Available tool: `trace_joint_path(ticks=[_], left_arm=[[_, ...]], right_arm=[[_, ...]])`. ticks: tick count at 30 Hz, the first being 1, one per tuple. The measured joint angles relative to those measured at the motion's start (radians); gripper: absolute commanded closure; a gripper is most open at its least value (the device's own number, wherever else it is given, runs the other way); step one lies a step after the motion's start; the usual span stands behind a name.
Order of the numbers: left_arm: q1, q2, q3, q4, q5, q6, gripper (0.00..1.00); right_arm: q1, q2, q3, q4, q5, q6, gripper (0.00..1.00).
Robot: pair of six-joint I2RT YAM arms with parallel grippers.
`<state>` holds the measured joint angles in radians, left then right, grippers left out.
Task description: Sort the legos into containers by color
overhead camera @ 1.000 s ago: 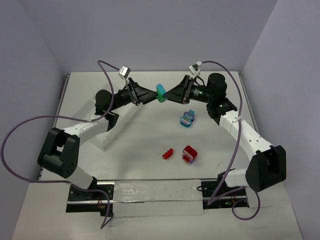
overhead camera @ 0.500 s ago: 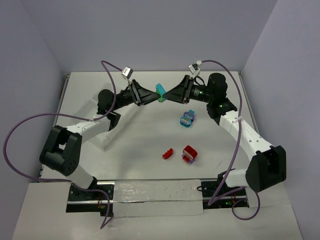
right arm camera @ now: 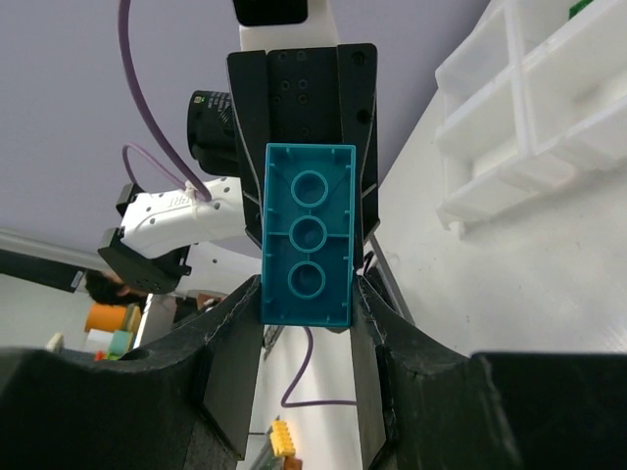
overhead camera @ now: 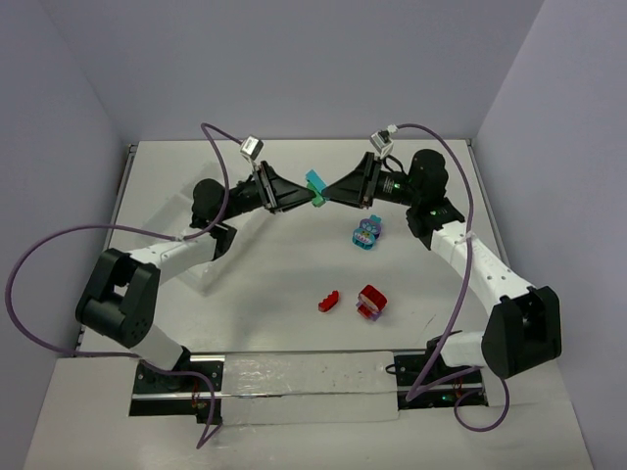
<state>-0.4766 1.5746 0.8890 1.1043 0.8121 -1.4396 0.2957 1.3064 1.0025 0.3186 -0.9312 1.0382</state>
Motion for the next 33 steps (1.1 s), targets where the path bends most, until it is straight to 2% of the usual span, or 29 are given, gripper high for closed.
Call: trace_joint_path(ticks=[7, 11, 15, 18, 21, 25, 28, 33], left_arm=[[0.054, -0.101, -0.053, -0.062, 0.009, 0.071, 1.0], [0.083, -0.169, -0.061, -0.154, 0.019, 0.13, 1.0], [0.158, -0.262, -0.056, -0.357, 0.035, 0.247, 1.0], [0.271, -0.337, -0.003, -0.661, 0.01, 0.402, 1.0], [0.352, -0.348, 0.15, -1.025, -0.147, 0.602, 1.0], [0.356, -0.317, 0.311, -1.324, -0.383, 0.789, 1.0], [0.355, -0.215, 0.417, -1.457, -0.569, 0.87, 1.0], [0.356, -0.007, 0.491, -1.565, -0.814, 0.925, 1.0]], right_arm=[[-0.066, -0.01, -0.007, 0.031, 0.005, 0.047, 1.0], [-0.067, -0.01, -0.007, 0.036, 0.013, 0.053, 1.0], [-0.066, -0.01, 0.017, -0.092, 0.061, -0.022, 1.0], [-0.065, -0.008, 0.09, -0.299, 0.156, -0.142, 1.0], [-0.065, -0.008, 0.168, -0.474, 0.28, -0.276, 1.0], [-0.065, -0.008, 0.194, -0.628, 0.411, -0.39, 1.0], [-0.065, 0.006, 0.185, -0.711, 0.473, -0.433, 1.0], [-0.065, 0.041, 0.167, -0.8, 0.531, -0.463, 1.0]])
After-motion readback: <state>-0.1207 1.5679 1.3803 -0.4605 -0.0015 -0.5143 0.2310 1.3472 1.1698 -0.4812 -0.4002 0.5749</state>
